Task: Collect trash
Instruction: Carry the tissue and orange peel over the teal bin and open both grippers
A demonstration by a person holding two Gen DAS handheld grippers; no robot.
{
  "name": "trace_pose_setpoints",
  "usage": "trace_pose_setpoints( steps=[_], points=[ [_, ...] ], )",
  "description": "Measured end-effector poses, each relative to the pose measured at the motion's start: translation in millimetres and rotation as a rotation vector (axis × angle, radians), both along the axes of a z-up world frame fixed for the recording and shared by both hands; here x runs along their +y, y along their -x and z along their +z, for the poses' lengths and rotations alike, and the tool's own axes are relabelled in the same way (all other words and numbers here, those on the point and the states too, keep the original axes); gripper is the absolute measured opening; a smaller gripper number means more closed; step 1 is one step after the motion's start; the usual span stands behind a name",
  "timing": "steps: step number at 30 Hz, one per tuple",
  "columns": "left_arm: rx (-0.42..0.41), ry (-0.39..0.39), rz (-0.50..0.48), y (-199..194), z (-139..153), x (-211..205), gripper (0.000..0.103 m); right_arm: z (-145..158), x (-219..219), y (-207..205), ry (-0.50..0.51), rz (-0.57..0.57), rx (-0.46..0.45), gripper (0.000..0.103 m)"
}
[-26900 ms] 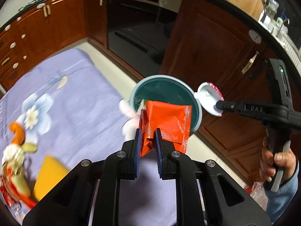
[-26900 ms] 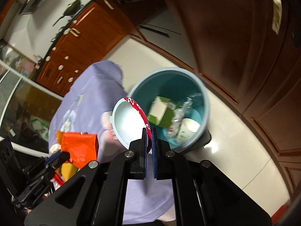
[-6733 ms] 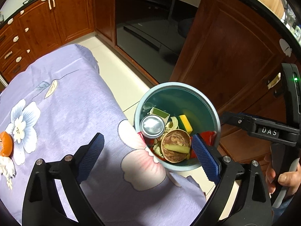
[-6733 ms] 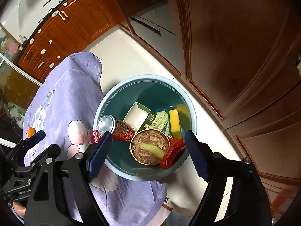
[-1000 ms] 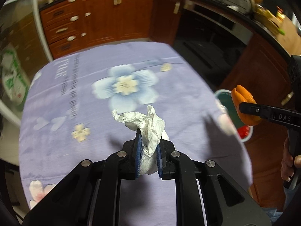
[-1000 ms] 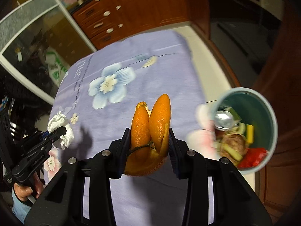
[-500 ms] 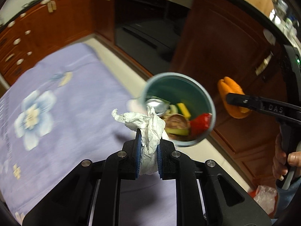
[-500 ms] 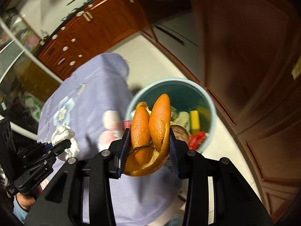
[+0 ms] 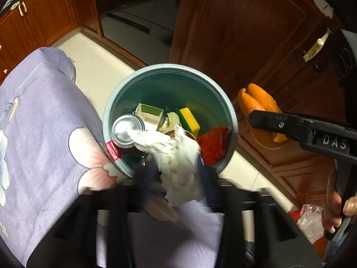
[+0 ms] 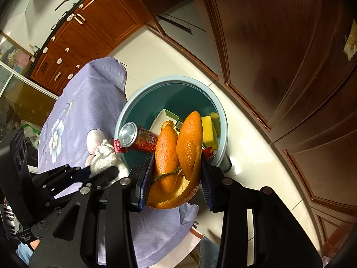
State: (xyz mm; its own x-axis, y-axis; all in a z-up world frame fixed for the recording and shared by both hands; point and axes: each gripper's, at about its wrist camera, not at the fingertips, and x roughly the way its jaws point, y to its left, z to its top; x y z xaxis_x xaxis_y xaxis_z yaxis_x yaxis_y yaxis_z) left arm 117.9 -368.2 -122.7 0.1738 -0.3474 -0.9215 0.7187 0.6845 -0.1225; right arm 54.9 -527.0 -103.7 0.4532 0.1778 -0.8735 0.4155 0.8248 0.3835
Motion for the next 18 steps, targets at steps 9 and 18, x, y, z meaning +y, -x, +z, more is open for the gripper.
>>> trace_pose_setpoints(
  steps=[9, 18],
  points=[
    [-0.047, 0.003, 0.06, -6.8, 13.8, 14.6, 0.085, -9.3, 0.3, -14.1, -0.015, 0.022, 0.02, 0.037],
    [-0.085, 0.049, 0.141, -7.8, 34.8, 53.4, 0.099, -11.4, 18.0, -33.1, -0.019, 0.091, 0.03, 0.04]
  ],
)
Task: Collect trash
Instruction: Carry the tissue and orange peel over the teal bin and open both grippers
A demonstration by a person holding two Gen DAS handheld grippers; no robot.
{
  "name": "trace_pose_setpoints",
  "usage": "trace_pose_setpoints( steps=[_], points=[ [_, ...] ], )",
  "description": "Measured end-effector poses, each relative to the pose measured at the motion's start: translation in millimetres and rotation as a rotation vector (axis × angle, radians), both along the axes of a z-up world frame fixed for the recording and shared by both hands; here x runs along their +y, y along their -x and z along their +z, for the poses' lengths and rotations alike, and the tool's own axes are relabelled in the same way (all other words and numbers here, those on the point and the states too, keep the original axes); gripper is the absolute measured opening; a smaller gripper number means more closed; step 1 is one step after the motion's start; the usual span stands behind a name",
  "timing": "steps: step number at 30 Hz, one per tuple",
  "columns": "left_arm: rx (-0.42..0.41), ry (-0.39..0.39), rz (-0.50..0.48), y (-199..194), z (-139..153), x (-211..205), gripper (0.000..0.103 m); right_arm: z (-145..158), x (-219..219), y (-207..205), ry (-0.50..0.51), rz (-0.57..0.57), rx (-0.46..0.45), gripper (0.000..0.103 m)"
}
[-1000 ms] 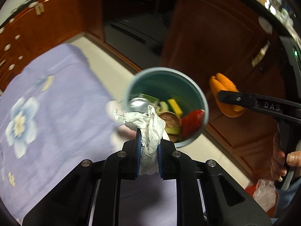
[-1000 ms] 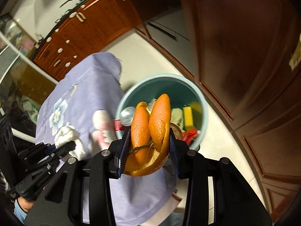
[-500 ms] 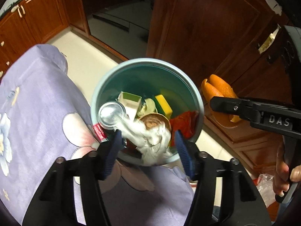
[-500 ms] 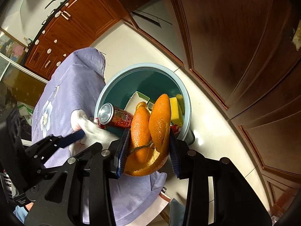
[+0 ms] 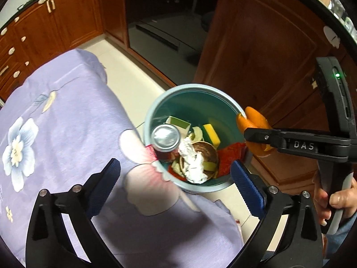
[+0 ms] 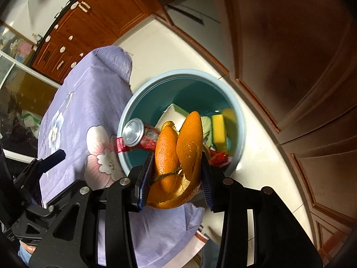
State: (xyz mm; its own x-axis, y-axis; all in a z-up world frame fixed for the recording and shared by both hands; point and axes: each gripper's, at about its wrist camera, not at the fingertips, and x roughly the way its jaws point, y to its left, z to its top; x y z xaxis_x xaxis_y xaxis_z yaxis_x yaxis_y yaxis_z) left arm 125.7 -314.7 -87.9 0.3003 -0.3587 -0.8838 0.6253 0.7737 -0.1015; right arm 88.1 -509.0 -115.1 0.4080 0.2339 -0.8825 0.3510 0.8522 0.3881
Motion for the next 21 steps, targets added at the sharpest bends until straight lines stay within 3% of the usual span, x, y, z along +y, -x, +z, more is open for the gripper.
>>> trace_pose_setpoints(
  steps=[5, 10, 21],
  points=[
    [0.001, 0.013, 0.054, -2.4, 2.7, 18.9, 0.099, 3.1, 13.2, -6.2, 0.011, 0.034, -0.01, 0.051],
    [0.01, 0.009, 0.074, -0.9, 3.8, 30.1, 0.099, 7.0, 15.6, -4.7, 0.023, 0.018, -0.014, 0.076],
    [-0.005, 0.0, 0.097, 12.2, 15.9, 40.2, 0.099, 17.9, 22.3, 11.3, 0.079, -0.001, 0.023, 0.087]
  ],
)
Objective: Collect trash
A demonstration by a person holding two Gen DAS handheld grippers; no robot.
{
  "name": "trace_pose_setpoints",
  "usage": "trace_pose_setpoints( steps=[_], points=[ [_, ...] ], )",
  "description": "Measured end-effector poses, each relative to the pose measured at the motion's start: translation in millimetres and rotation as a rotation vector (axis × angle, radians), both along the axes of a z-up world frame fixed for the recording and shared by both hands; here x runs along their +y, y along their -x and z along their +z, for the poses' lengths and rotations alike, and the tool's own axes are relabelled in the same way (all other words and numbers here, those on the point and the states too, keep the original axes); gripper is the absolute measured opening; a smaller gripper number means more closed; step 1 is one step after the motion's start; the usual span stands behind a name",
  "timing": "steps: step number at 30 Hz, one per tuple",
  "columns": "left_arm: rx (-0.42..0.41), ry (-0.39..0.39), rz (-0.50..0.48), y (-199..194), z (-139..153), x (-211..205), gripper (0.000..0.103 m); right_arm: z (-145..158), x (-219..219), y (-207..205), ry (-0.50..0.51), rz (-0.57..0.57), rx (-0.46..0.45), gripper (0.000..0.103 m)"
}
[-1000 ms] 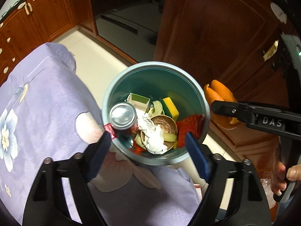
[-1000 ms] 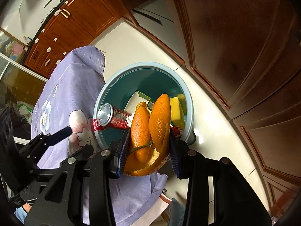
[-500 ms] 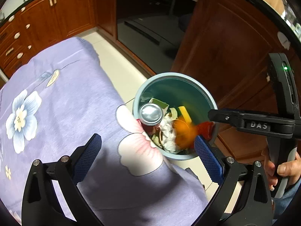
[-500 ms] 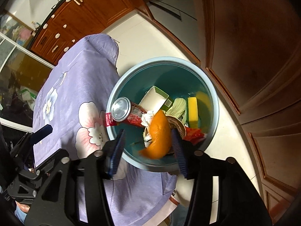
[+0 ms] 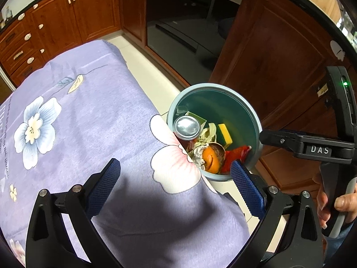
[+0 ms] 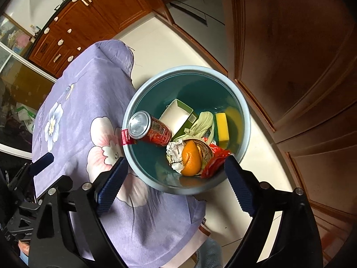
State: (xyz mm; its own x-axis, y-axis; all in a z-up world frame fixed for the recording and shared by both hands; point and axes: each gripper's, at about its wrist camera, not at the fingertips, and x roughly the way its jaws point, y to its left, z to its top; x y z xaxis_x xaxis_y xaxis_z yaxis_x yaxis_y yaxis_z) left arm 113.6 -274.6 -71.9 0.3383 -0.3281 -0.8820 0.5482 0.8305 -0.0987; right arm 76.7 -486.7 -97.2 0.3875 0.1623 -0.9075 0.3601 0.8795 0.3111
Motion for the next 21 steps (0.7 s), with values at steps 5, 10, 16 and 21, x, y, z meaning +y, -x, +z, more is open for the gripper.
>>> trace_pose_setpoints(
  steps=[5, 10, 16, 21],
  points=[
    [-0.024, -0.008, 0.01, 13.4, 12.0, 6.2, 0.099, 19.7, 9.9, 13.7, 0.065, 0.01, -0.028, 0.093],
    [-0.055, -0.018, 0.015, 29.0, 22.0, 13.2, 0.099, 38.4, 17.6, 32.8, 0.133, 0.005, -0.049, 0.096],
    [-0.092, -0.023, 0.021, 47.7, 34.1, 23.7, 0.099, 50.8, 27.6, 55.3, 0.164, 0.013, -0.045, 0.096],
    [-0.124, -0.017, 0.033, 60.6, 46.0, 36.0, 0.099, 66.6, 38.9, 74.9, 0.207, 0.011, -0.068, 0.096]
  ],
)
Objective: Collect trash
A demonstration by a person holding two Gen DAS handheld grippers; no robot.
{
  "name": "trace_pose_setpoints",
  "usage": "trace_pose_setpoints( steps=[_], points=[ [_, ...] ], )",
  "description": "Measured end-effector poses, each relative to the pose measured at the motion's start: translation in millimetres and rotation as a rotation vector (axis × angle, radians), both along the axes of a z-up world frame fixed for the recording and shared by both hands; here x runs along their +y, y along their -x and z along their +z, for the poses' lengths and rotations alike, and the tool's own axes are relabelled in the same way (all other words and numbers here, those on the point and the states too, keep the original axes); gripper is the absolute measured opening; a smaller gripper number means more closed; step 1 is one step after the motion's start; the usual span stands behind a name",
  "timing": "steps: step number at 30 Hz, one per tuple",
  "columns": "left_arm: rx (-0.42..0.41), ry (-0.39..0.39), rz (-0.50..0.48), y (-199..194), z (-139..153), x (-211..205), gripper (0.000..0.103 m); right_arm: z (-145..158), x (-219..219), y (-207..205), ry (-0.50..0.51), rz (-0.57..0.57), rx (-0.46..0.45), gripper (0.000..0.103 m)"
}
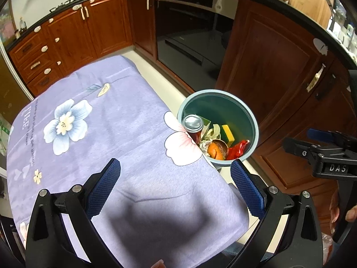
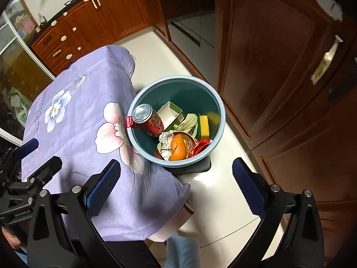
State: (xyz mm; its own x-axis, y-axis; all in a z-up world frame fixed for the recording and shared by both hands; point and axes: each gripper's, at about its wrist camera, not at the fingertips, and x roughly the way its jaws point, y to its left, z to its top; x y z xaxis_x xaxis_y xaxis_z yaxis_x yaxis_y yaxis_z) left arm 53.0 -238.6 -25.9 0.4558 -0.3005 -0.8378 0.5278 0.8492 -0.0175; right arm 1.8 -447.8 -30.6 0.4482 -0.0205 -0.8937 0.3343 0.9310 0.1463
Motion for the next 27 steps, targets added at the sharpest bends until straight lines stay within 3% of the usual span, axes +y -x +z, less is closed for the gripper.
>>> trace_pose_setpoints(
  steps=[5, 27],
  points=[
    [-0.028, -0.002, -0.004, 15.6, 7.9, 8.3, 0.099, 10.3, 14.3, 16.5, 0.062, 0.001, -0.005, 0.096],
    [-0.057, 0.007, 0.018, 44.7, 12.2, 39.9, 0.099, 17.3, 53.9, 33.1, 0.098, 0.037, -0.003, 0.096]
  ],
)
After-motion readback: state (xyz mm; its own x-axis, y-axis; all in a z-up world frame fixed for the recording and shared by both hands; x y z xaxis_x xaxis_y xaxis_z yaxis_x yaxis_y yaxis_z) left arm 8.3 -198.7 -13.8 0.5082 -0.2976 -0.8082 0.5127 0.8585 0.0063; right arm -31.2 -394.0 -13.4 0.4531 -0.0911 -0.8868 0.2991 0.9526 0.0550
